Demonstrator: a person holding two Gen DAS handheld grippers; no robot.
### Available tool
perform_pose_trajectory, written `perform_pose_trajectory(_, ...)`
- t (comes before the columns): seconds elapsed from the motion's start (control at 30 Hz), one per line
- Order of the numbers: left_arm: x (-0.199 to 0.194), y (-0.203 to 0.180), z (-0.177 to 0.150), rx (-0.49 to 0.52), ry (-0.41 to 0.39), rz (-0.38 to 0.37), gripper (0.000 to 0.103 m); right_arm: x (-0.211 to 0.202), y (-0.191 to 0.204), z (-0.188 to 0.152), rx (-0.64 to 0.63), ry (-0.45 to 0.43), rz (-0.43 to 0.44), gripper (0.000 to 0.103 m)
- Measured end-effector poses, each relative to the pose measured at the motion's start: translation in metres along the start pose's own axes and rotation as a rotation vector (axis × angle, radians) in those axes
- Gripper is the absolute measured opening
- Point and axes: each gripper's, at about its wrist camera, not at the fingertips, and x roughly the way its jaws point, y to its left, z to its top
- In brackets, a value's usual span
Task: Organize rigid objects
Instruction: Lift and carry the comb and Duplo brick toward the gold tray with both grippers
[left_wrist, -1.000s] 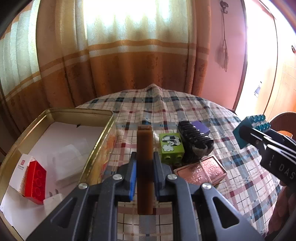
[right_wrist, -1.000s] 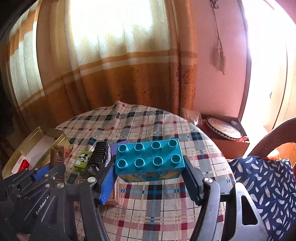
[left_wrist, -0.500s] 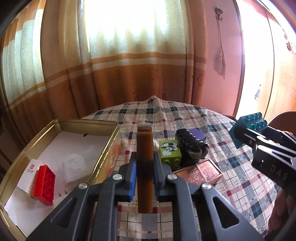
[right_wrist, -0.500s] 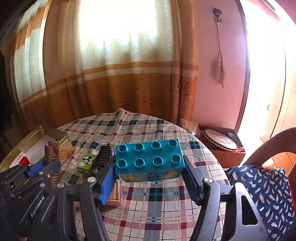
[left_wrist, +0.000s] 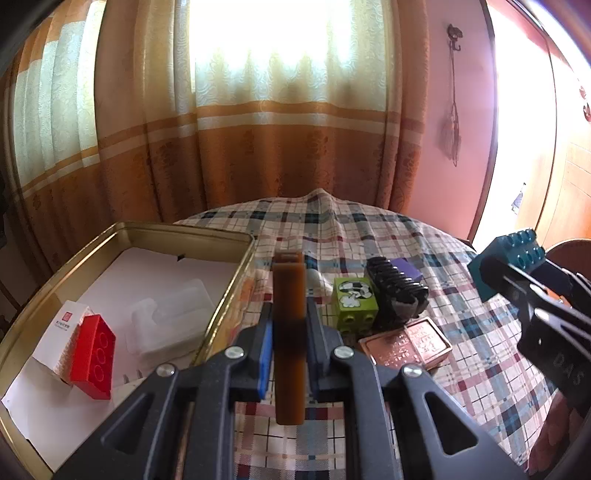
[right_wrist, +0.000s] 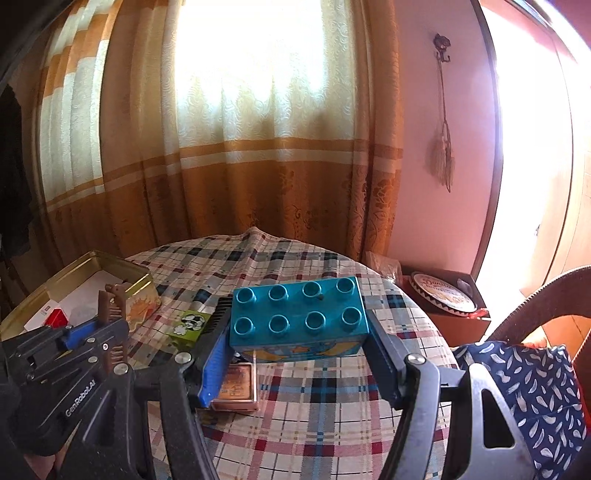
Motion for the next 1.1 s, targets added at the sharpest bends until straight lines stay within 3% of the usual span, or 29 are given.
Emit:
perform_pose_trajectory(0.33, -0.006, 0.0, -0.001, 0.005, -0.027, 0.011, 0.013, 0.005, -0.012, -0.002, 0.104, 0.032, 0.048, 0.068)
perform_pose_trajectory(1.1, -0.033, 0.007, -0.002, 0.015, -0.096, 0.034, 0.013, -0.008, 0.006, -0.008, 0.083, 0.019, 0.09, 0.068)
